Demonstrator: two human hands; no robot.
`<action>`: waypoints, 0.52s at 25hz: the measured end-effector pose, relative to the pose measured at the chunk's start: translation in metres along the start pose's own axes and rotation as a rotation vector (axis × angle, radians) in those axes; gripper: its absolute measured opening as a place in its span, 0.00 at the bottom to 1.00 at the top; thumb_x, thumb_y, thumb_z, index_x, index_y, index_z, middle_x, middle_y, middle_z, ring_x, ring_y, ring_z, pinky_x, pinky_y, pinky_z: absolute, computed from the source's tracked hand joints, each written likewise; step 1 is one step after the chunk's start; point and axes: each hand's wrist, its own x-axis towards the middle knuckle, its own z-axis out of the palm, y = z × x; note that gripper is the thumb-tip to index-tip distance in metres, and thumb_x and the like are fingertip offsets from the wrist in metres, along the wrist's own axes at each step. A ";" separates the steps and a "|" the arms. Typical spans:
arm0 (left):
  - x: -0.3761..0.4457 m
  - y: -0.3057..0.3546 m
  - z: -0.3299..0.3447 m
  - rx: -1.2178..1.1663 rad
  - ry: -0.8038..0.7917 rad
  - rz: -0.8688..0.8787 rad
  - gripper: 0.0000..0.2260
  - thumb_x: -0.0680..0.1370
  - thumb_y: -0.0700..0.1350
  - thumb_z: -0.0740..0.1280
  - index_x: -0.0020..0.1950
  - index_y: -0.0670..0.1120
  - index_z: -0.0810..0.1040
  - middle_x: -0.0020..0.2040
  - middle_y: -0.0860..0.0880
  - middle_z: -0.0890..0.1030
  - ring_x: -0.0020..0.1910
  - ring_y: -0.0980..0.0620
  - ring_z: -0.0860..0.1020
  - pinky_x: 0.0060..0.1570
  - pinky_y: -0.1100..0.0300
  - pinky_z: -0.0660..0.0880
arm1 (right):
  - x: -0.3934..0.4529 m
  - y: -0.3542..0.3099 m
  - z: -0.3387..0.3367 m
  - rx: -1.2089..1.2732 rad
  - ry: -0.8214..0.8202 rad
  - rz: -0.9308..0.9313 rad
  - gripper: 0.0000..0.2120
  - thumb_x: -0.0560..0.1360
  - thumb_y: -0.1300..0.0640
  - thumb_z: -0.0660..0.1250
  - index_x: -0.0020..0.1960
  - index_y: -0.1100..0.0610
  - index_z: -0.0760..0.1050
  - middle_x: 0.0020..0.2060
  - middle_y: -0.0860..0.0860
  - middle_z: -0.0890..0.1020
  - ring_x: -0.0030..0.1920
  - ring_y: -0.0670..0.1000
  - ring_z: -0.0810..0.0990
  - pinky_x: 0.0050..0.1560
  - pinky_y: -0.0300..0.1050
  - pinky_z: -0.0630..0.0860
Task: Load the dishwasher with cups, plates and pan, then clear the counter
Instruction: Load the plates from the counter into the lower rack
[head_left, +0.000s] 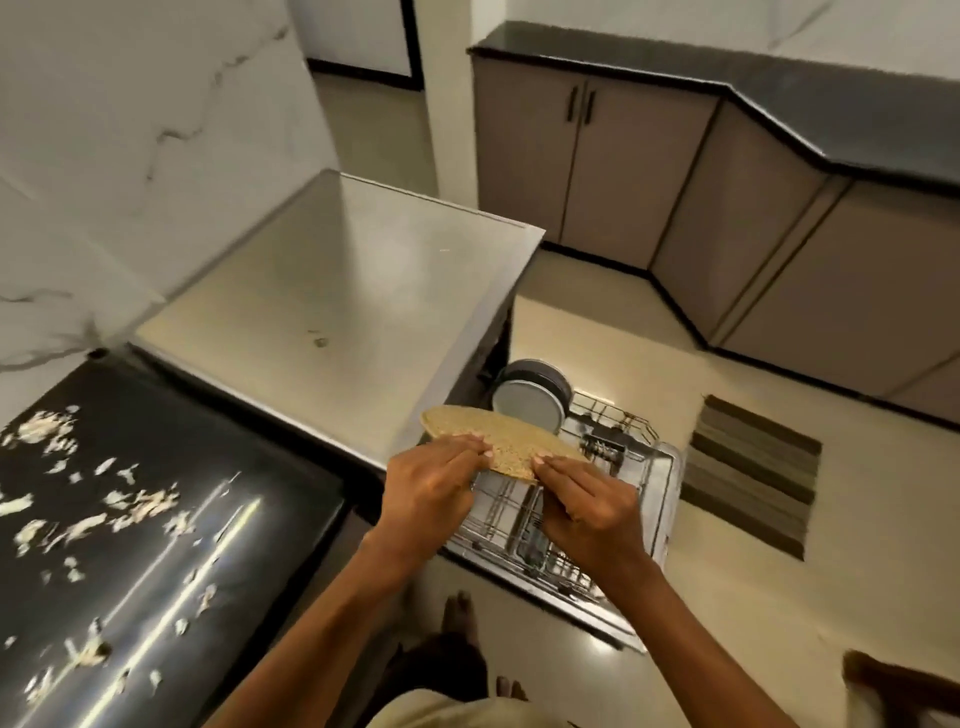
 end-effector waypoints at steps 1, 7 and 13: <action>0.004 -0.008 0.016 -0.012 -0.057 0.004 0.12 0.64 0.29 0.68 0.42 0.40 0.85 0.45 0.46 0.87 0.46 0.49 0.86 0.42 0.52 0.83 | -0.007 0.012 0.002 -0.024 -0.016 0.033 0.13 0.67 0.70 0.77 0.51 0.62 0.86 0.47 0.55 0.87 0.46 0.53 0.87 0.46 0.46 0.84; 0.037 -0.058 0.105 -0.093 -0.255 -0.001 0.13 0.63 0.30 0.67 0.43 0.41 0.86 0.44 0.47 0.87 0.43 0.50 0.86 0.39 0.53 0.83 | -0.018 0.081 0.036 -0.161 -0.115 0.251 0.16 0.63 0.70 0.78 0.50 0.61 0.86 0.46 0.55 0.87 0.44 0.54 0.87 0.40 0.46 0.84; 0.061 -0.114 0.188 -0.076 -0.514 -0.137 0.14 0.61 0.29 0.71 0.43 0.42 0.84 0.40 0.47 0.86 0.38 0.47 0.84 0.33 0.51 0.81 | -0.031 0.146 0.076 -0.229 -0.244 0.409 0.15 0.67 0.68 0.78 0.52 0.60 0.85 0.46 0.55 0.87 0.42 0.54 0.87 0.34 0.45 0.82</action>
